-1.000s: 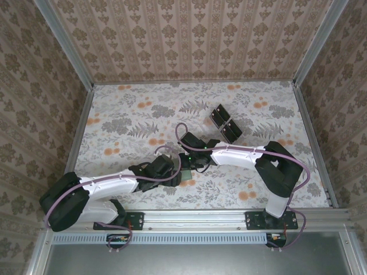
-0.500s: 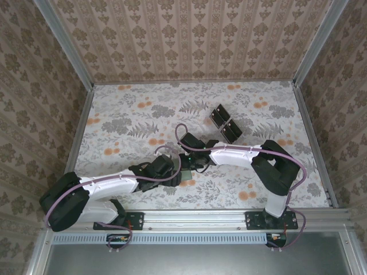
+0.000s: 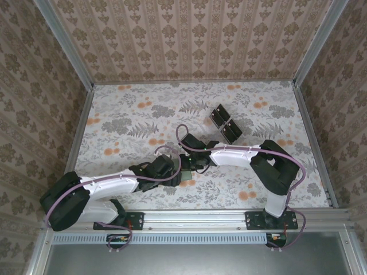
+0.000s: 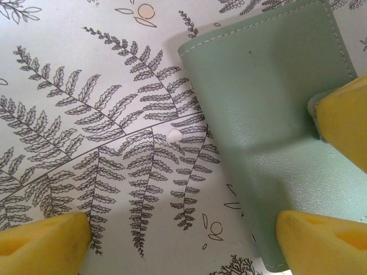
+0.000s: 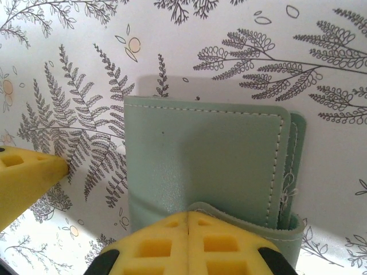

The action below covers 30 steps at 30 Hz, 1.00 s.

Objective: Put the credit cards into the card holder
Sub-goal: Close the button on the card holder.

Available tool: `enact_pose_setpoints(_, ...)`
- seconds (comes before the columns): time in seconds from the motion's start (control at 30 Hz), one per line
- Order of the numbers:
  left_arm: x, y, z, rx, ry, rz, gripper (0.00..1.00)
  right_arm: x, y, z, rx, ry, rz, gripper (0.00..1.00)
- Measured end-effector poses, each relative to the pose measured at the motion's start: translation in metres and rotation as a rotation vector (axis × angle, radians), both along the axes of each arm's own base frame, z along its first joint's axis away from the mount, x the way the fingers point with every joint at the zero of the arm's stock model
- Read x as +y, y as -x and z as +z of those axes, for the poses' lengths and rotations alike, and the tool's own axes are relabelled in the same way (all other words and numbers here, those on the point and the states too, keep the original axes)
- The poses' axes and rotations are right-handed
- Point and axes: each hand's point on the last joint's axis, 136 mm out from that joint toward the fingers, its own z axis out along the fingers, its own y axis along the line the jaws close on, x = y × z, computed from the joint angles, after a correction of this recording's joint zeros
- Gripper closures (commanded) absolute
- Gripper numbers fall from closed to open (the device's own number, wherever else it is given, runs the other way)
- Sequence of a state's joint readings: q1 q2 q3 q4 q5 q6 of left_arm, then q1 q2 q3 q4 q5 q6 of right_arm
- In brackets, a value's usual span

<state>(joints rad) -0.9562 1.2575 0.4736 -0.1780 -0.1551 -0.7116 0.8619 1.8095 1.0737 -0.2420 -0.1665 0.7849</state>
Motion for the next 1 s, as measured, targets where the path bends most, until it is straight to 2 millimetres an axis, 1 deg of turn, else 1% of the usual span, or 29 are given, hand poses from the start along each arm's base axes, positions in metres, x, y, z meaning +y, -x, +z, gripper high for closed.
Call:
enact_pose_setpoints(0.6,0.0002,-0.0004,-0.0005,0.0,-0.003,0.002,0.06,-0.0001,0.0004,-0.0048,-0.003,-0.021,-0.013,1.0)
enact_pose_setpoints(1.0,-0.0001,0.0,-0.0004,-0.002,-0.004,0.002,0.06,-0.0029,-0.0004,-0.0081,0.033,-0.055,-0.053,1.0)
